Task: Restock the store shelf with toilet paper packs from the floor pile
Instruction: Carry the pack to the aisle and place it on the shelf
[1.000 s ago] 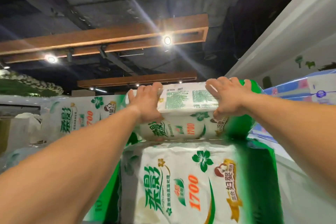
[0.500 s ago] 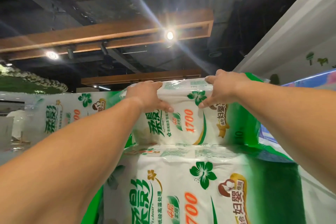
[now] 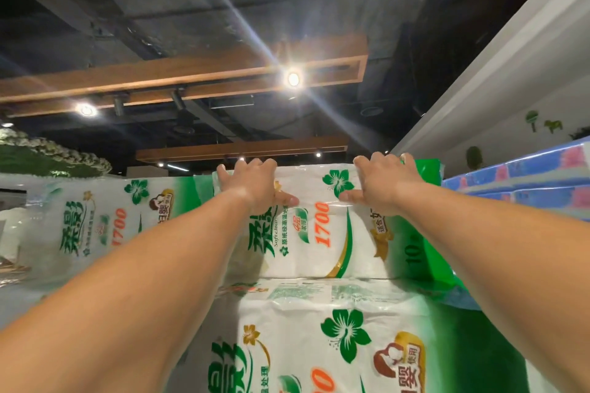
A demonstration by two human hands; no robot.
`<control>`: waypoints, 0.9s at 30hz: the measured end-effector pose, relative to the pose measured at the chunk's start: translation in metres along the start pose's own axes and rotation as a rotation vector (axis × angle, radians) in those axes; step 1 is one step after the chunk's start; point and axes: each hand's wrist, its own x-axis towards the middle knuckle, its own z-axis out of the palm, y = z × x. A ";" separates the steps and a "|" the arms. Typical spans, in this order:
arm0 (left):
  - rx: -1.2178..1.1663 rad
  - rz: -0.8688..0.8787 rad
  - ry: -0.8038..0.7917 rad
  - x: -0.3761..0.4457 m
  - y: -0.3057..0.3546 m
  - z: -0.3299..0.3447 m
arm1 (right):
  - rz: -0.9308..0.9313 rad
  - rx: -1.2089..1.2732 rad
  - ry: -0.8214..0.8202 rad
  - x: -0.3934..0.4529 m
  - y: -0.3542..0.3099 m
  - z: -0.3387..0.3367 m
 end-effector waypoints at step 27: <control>-0.035 0.147 -0.294 -0.185 -0.038 -0.075 | 0.173 -0.009 -0.259 -0.199 -0.110 -0.079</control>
